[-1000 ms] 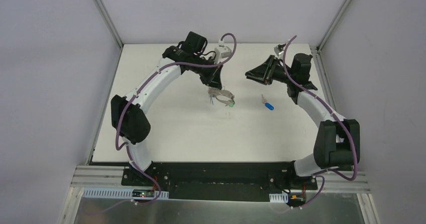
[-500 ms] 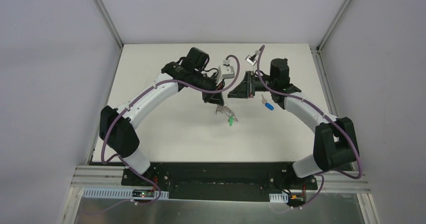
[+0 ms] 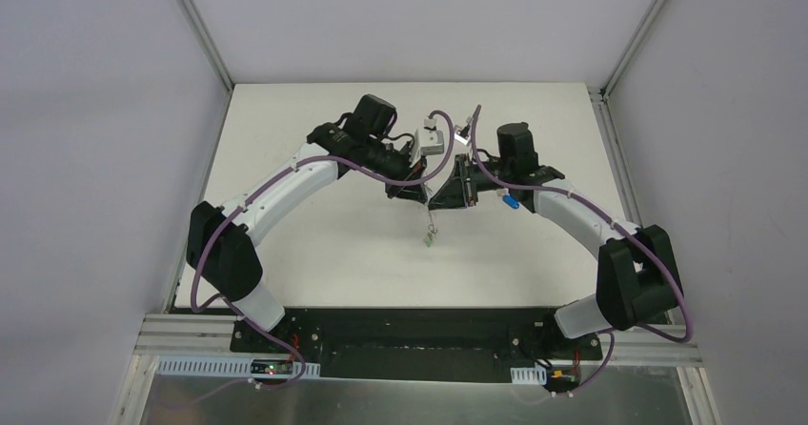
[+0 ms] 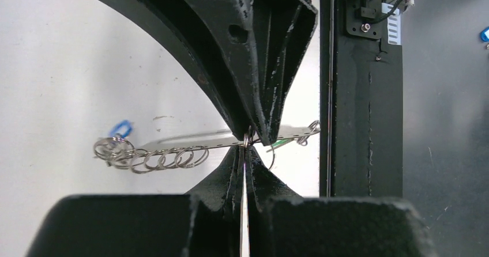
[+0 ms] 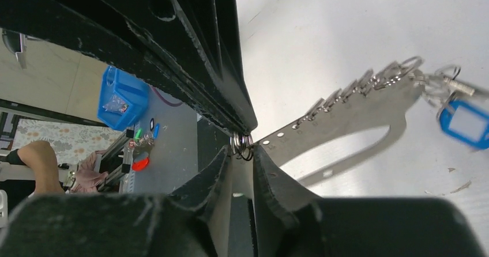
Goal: Put the keys on the keyring
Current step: Adjust the keyring.
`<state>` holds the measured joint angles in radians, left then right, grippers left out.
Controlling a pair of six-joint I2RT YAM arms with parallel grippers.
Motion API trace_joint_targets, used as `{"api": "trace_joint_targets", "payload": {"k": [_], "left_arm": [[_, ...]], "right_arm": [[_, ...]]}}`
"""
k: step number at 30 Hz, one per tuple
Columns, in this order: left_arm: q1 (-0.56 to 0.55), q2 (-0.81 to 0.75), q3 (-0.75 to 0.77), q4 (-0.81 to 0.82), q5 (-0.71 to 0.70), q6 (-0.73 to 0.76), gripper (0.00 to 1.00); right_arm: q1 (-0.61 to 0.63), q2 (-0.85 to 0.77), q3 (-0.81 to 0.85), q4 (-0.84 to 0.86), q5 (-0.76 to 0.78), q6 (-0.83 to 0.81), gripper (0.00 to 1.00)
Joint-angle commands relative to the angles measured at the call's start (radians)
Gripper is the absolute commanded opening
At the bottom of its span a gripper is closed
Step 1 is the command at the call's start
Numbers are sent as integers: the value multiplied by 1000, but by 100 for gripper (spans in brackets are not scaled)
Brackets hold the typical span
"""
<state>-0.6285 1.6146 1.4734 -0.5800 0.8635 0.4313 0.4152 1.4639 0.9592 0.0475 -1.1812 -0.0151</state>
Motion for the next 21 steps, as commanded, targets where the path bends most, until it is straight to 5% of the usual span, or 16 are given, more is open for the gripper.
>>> {"api": "trace_joint_targets", "payload": {"k": [1,9,21], "left_arm": [[1,-30,2,55,69,10,0],[6,-28,-30,58,91,8,0],[37,-13,-72,142,154,-151,0]], "right_arm": [[9,-27,37,-34,4,-80,17],[10,-31,40,-33,9,-84,0],[11,-75,42,-107,35,-162,0]]}}
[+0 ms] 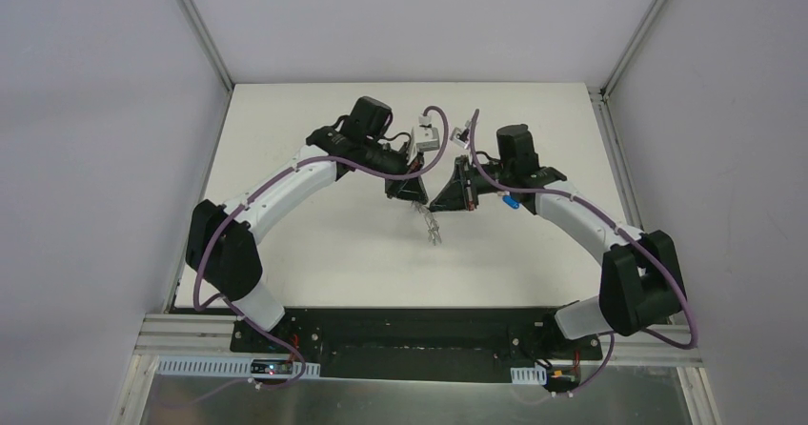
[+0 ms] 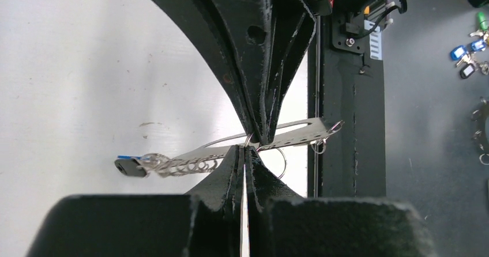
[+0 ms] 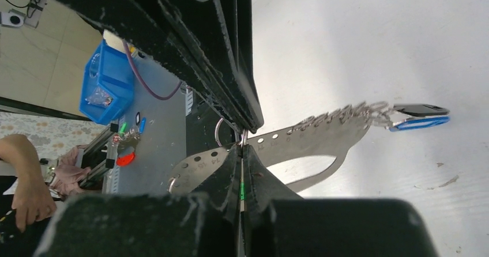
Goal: Put the keys on the keyring
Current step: Adjust the keyring.
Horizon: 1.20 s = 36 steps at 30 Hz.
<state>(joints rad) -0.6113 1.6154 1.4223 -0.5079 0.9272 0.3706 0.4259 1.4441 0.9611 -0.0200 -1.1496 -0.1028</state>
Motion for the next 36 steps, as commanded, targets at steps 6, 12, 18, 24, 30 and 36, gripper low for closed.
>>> {"api": "trace_joint_targets", "payload": {"k": [6,12,18,24,30,36], "left_arm": [[44,-23,-83,206,138,-218,9],[74,-15,-118,353,189,-365,18],[85,-23,-137,401,195,-408,23],[85,-6,-131,404,184,-424,26],[84,-15,-138,387,204,-382,28],[81,2,-149,361,209,-300,28]], "right_arm": [[0,-73,47,-102,27,-154,0],[0,-82,69,-173,44,-225,0],[1,-91,81,-213,54,-267,0],[40,-94,136,-320,180,-387,0],[111,-120,148,-377,395,-486,0],[116,-136,126,-362,399,-491,0]]}}
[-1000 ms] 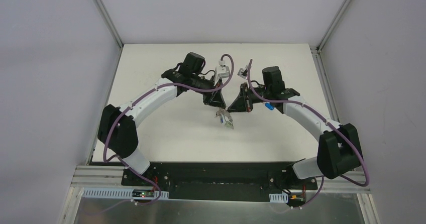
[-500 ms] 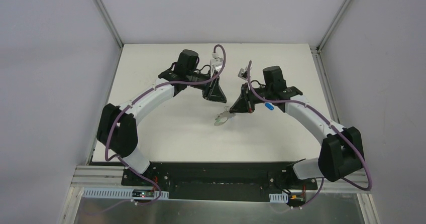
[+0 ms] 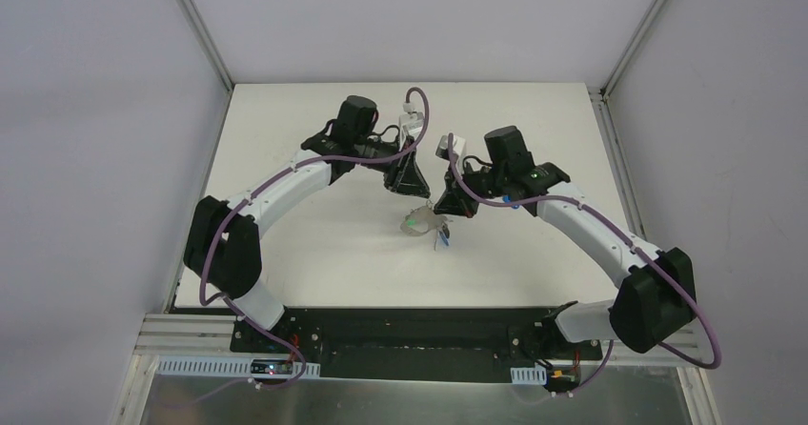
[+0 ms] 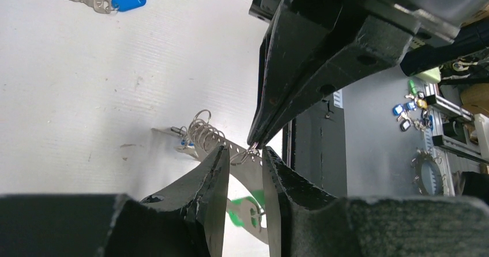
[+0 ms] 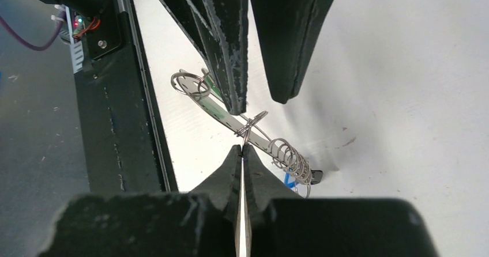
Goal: Put the keys on the keyring
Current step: Adjust the keyring.
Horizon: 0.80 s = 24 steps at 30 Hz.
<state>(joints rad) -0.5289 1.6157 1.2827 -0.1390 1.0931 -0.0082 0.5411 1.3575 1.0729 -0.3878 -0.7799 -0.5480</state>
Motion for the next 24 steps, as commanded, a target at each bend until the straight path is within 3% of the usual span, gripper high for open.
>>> {"api": "trace_joint_targets", "payload": {"k": [1,14,20,24], "left_arm": [[-2,3,-10,-22,41,106,28],[-28,89,50,-88,33,143,29],[-29,81,69,-203,71,247,12],[-29,82,76,-244,111,291,8]], "right_arm": [[2,-53,12,7,29,-45,0],[2,-56,-31,27,3,-33,0],[1,-52,-39,55,40,6,0],[0,-38,-33,57,32,17,0]]}}
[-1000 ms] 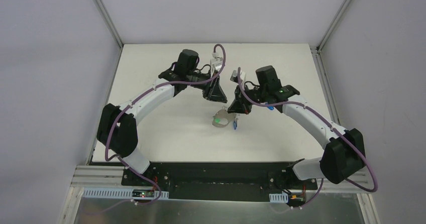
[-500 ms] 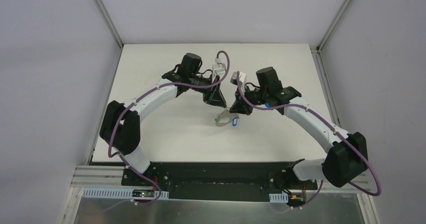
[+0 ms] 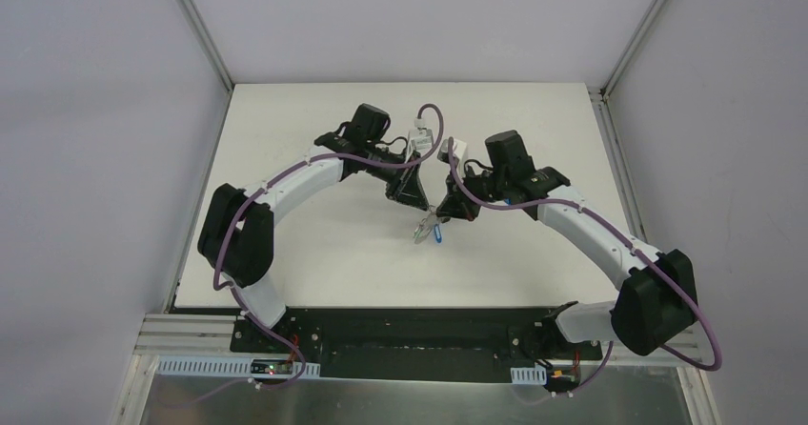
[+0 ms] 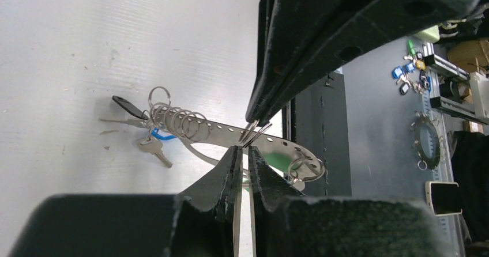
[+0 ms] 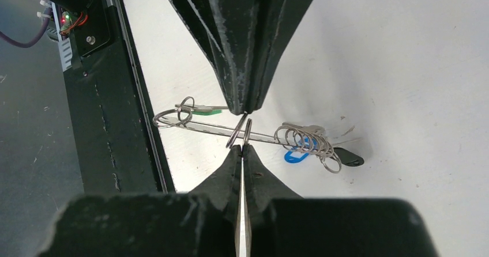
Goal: Put the keys on the keyring
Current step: Adjust the keyring.
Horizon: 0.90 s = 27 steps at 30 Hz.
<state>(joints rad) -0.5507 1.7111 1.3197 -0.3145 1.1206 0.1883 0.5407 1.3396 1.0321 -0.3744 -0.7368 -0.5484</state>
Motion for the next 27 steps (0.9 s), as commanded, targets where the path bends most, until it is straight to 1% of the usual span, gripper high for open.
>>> {"api": "trace_joint_targets", "payload": {"k": [1,5,8,14,19,23,27], "left_arm": [[-8,-13,40,-76,86,102,9],[-9,-14,63,-125,56,176,15],[-11,-13,92,-157,33,229,17],[-35,-8,126,-159,3,274,20],[-58,-14,128,-165,-52,363,23],[-69,-11,143,-212,-80,457,25],[-69,-4,161,-234,-94,491,27]], "right_arm": [[-1,-19,8,43,-15,19,0],[-13,-15,6,44,-45,20,0],[-24,-9,7,44,-72,30,0],[-52,7,13,57,-133,65,0],[-69,11,6,65,-183,79,0],[-77,9,3,68,-201,84,0],[-80,7,-3,68,-206,82,0]]}}
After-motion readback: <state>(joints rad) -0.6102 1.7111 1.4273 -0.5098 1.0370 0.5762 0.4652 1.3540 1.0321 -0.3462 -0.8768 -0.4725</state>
